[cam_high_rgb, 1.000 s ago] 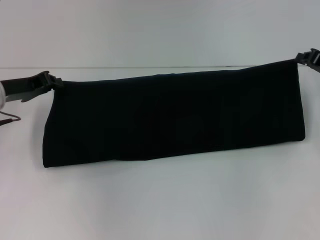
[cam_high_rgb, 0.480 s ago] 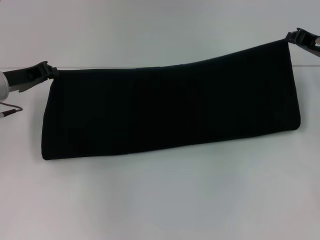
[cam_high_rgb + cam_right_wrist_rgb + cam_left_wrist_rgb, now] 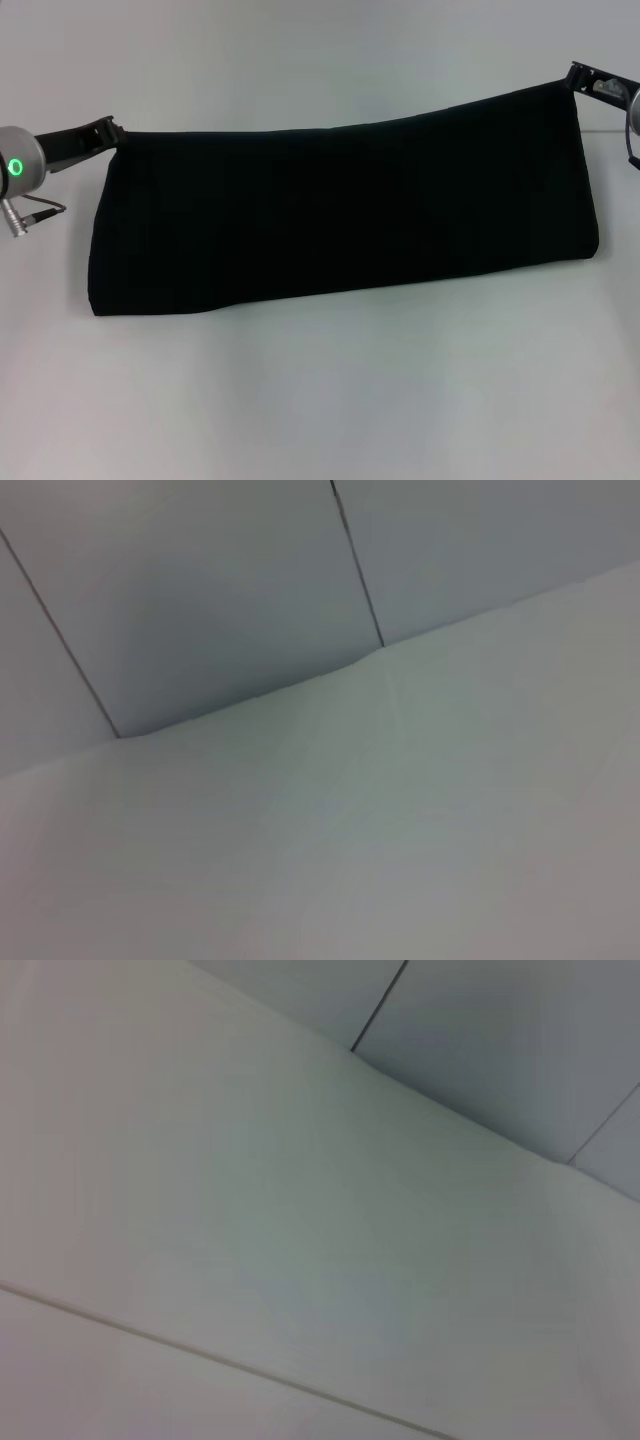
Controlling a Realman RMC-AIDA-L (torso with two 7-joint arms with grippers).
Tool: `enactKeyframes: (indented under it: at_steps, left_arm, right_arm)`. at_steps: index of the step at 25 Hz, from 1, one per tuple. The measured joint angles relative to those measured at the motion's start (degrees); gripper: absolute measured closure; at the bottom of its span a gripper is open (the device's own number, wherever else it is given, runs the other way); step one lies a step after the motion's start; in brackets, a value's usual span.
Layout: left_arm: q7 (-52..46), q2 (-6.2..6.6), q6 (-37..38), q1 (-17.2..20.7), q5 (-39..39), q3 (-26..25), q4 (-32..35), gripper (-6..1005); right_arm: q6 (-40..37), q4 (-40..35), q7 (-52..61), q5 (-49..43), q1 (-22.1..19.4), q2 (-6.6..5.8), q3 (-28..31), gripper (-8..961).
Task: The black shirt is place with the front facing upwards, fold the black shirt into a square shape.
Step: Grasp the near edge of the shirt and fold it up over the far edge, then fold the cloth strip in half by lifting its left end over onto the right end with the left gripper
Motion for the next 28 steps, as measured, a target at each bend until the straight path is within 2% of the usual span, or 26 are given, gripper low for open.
enactKeyframes:
  at_steps: [10,14,16,18,19,21,23,24,25,28]
  left_arm:
    - [-0.1,0.00,-1.3,-0.9,-0.2,0.5,-0.5,996]
    - [0.6,0.10,-2.1,-1.6,0.0,0.6,-1.4,992]
    - [0.7,0.80,-2.2,-2.2,0.2,0.7,-3.1,986]
    - [0.4,2.35,-3.0,-3.5,0.5,0.8,-6.9,981]
    - [0.2,2.74,-3.7,-3.8,0.4,0.7,-7.9,978]
    - [-0.2,2.96,-5.0,-3.9,0.0,0.3,-8.6,907]
    - [-0.2,2.41,-4.9,-3.1,-0.6,-0.1,-7.0,836]
    - [-0.3,1.89,-3.4,-2.1,-1.3,-0.3,-4.8,800]
    - [-0.4,1.52,-2.0,-1.3,-1.9,-0.4,-3.1,780]
    - [-0.3,-0.82,7.5,3.9,-6.8,-0.4,4.7,718]
  right_arm:
    - [0.7,0.7,0.0,0.0,0.9,-0.45,-1.3,898]
    - [-0.6,2.4,0.2,-0.1,1.8,-1.26,-1.4,896]
    - [-2.0,3.2,0.2,-0.3,2.0,-1.92,-1.5,895]
    - [-2.7,3.7,0.1,-0.3,2.1,-2.59,-1.8,895]
    - [-2.8,3.9,0.1,-0.3,2.2,-3.10,-2.0,894]
    - [-3.1,4.2,0.2,-0.3,2.2,-4.42,-2.4,894]
    - [-4.6,4.0,0.7,-0.3,2.0,-6.10,-2.3,893]
    - [-9.6,1.6,2.4,-0.3,0.3,-7.51,-1.7,861]
    - [-9.6,1.6,2.4,-0.3,0.3,-7.51,-1.7,829]
    - [-22.8,-5.6,6.2,0.7,-5.1,-8.31,-0.7,733]
